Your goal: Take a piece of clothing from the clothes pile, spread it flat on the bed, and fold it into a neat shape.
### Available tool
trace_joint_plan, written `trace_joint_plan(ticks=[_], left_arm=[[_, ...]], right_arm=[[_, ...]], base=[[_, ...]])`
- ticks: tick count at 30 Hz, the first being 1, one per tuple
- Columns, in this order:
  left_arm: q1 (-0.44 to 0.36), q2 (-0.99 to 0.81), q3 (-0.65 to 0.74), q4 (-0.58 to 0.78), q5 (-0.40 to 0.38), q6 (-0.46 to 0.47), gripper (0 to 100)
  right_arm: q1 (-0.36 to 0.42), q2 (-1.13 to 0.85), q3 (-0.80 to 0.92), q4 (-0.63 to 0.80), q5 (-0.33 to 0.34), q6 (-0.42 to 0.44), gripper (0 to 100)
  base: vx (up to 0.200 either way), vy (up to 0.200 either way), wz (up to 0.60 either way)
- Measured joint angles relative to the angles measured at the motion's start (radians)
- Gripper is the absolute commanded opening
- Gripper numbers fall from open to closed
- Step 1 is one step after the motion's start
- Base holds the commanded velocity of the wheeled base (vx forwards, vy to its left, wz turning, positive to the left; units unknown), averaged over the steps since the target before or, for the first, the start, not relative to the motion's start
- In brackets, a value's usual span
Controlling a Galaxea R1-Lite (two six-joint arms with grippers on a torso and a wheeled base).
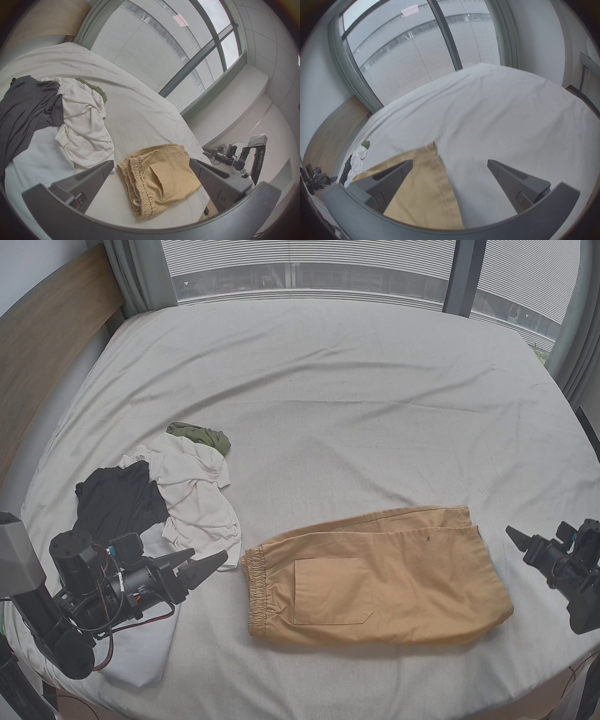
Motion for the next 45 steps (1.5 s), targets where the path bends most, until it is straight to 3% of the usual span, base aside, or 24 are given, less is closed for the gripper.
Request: trace_joint_plan(ticks=[12,45], left_arm=[[-0.01,0.001,-0.002,0.0,0.0,-0.003,100],[-0.01,0.012,-0.004,-0.001,0.001,-0.006,100]], right_arm=[[0.1,-0.026,-0.367,0.43,0.079,0.003,100],[0.137,0.166,-0.397,0.379,0.093,0.003,100]], base=[[0.0,0.0,0.0],[0.0,0.0,0.0]])
